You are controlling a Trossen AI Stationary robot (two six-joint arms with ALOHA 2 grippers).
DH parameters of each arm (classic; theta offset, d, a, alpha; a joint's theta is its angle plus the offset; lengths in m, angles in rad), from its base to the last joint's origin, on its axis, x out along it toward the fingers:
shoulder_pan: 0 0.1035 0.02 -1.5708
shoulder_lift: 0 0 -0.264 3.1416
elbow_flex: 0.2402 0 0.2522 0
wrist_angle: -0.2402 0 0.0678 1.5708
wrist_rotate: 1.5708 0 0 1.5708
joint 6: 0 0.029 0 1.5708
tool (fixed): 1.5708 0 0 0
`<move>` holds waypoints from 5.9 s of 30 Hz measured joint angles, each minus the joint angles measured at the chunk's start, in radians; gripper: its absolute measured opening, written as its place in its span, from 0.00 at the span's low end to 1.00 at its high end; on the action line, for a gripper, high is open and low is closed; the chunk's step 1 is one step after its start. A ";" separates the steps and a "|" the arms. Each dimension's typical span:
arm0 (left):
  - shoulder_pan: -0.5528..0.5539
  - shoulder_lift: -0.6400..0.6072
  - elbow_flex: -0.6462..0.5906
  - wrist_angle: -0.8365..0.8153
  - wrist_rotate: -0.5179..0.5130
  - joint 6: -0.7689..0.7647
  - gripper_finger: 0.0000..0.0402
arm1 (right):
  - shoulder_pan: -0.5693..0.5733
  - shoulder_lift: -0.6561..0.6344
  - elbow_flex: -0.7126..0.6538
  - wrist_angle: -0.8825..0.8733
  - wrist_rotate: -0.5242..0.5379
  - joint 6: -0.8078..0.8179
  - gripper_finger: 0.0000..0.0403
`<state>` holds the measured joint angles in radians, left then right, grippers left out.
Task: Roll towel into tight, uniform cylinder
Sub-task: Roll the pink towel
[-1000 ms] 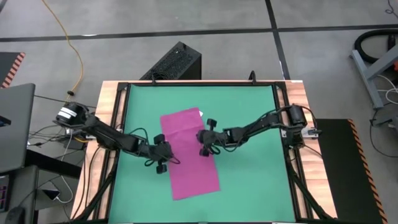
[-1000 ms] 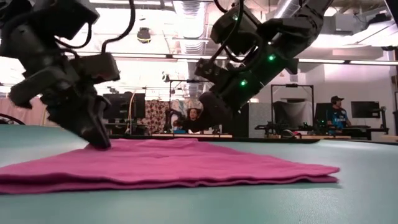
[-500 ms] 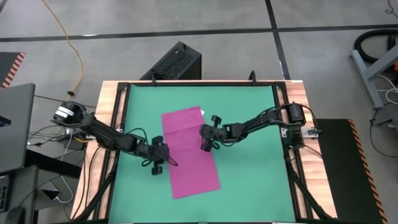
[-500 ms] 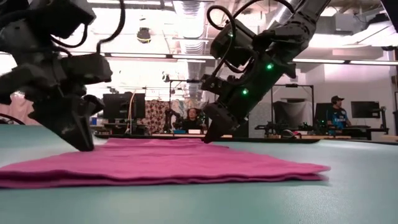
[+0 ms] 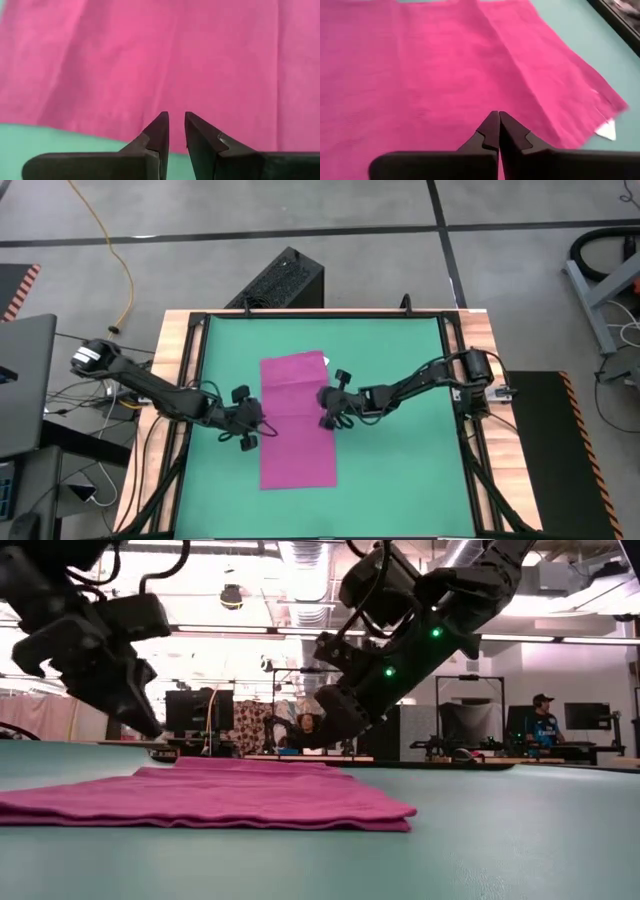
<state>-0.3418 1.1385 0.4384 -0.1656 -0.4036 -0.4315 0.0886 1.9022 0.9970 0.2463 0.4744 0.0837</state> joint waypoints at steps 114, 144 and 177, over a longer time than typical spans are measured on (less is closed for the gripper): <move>0.133 0.197 0.316 -0.332 -0.503 0.583 0.00 | -0.042 -0.235 -0.018 -0.102 0.169 -0.188 0.02; 0.810 0.175 0.322 0.487 -0.161 1.704 0.00 | -0.369 -0.243 -0.017 0.329 0.283 -0.520 0.02; -0.002 0.095 0.383 -0.055 -0.636 0.885 0.00 | 0.271 -0.263 0.035 -0.079 0.857 -0.206 0.02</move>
<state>-0.3437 1.2335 0.8211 -0.2205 -1.0397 0.4539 0.3593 1.6390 1.0325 0.1677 1.3314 -0.1224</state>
